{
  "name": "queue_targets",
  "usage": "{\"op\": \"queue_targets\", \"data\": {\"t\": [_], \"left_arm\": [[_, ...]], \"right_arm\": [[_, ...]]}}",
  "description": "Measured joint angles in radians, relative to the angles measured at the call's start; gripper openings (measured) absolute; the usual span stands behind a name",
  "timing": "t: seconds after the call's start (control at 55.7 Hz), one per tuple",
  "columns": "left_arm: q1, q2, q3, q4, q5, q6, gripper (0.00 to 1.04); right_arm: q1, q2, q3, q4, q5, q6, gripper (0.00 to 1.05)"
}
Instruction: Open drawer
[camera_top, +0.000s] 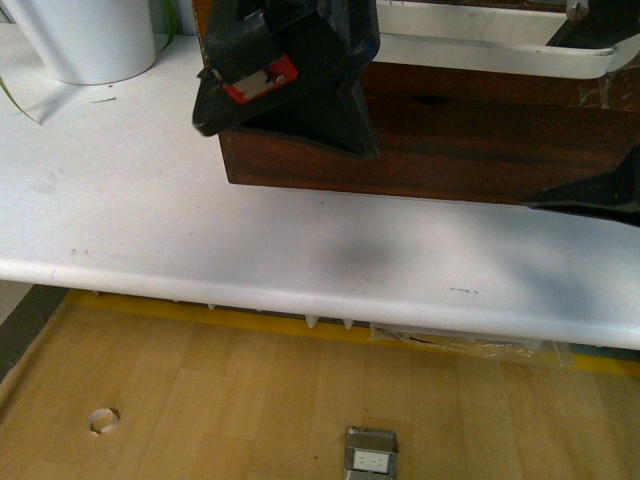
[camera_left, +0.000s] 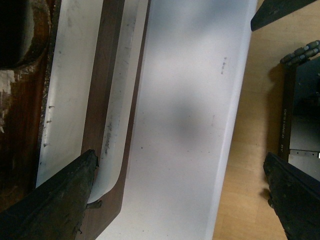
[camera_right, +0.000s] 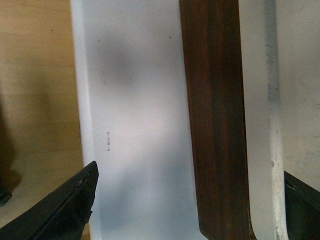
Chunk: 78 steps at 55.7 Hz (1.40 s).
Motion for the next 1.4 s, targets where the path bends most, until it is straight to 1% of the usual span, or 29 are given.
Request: {"op": "queue_targets", "data": {"t": [0.269,0.449,0.575,0.593,0.737,0.916,1.006,1.042,1.096,1.114,1.132,1.15,1.186,1.204,1.222,1.275,1.293,1.347,1.401], "left_arm": [[-0.021,-0.106,-0.111,-0.043,-0.008,0.058,0.99],[-0.036,-0.173,-0.19,-0.025,-0.009,0.072,0.99],[-0.042,-0.224,-0.254,0.06,-0.012,0.044,0.99],[-0.042,-0.233,-0.267,0.09,-0.011,0.032,0.99],[-0.035,-0.305,-0.314,0.244,-0.01,-0.046,0.99],[-0.016,-0.44,-0.404,0.409,-0.005,-0.153,0.99],[0.004,-0.523,-0.482,0.552,-0.022,-0.254,0.99],[0.016,-0.55,-0.508,0.604,-0.029,-0.296,0.99],[0.045,-0.597,-0.555,0.695,-0.069,-0.37,0.99],[0.058,-0.616,-0.575,0.73,-0.088,-0.391,0.99],[0.08,-0.646,-0.606,0.78,-0.118,-0.435,0.99],[0.1,-0.675,-0.637,0.824,-0.154,-0.478,0.99],[0.119,-0.705,-0.669,0.861,-0.193,-0.507,0.99],[0.131,-0.724,-0.69,0.882,-0.22,-0.533,0.99],[0.138,-0.735,-0.702,0.892,-0.234,-0.544,0.99],[0.168,-0.796,-0.766,0.938,-0.316,-0.61,0.99],[0.171,-0.806,-0.776,0.942,-0.331,-0.615,0.99],[0.189,-0.872,-0.84,0.962,-0.422,-0.673,0.99],[0.207,-0.93,-0.89,0.965,-0.491,-0.721,0.99]], "right_arm": [[0.027,-0.074,-0.057,-0.067,-0.041,-0.053,0.96],[0.036,-0.14,-0.098,-0.082,-0.068,-0.068,0.96],[0.021,-0.182,-0.12,-0.061,-0.102,-0.058,0.96],[0.018,-0.186,-0.121,-0.058,-0.106,-0.056,0.96],[-0.032,-0.256,-0.134,-0.052,-0.201,-0.029,0.96],[-0.145,-0.396,-0.199,-0.051,-0.343,0.026,0.96],[-0.211,-0.467,-0.248,0.004,-0.405,0.086,0.96],[-0.241,-0.5,-0.279,0.05,-0.425,0.137,0.96],[-0.274,-0.533,-0.314,0.106,-0.443,0.187,0.96],[-0.299,-0.56,-0.34,0.145,-0.454,0.233,0.96],[-0.325,-0.585,-0.365,0.182,-0.457,0.289,0.96],[-0.341,-0.602,-0.383,0.207,-0.46,0.315,0.96],[-0.375,-0.637,-0.417,0.246,-0.471,0.39,0.96],[-0.383,-0.646,-0.426,0.254,-0.473,0.401,0.96],[-0.399,-0.664,-0.443,0.267,-0.476,0.43,0.96],[-0.436,-0.709,-0.484,0.292,-0.484,0.502,0.96],[-0.45,-0.727,-0.499,0.298,-0.488,0.536,0.96],[-0.484,-0.77,-0.536,0.315,-0.496,0.59,0.96],[-0.523,-0.819,-0.575,0.333,-0.499,0.659,0.96]]}}
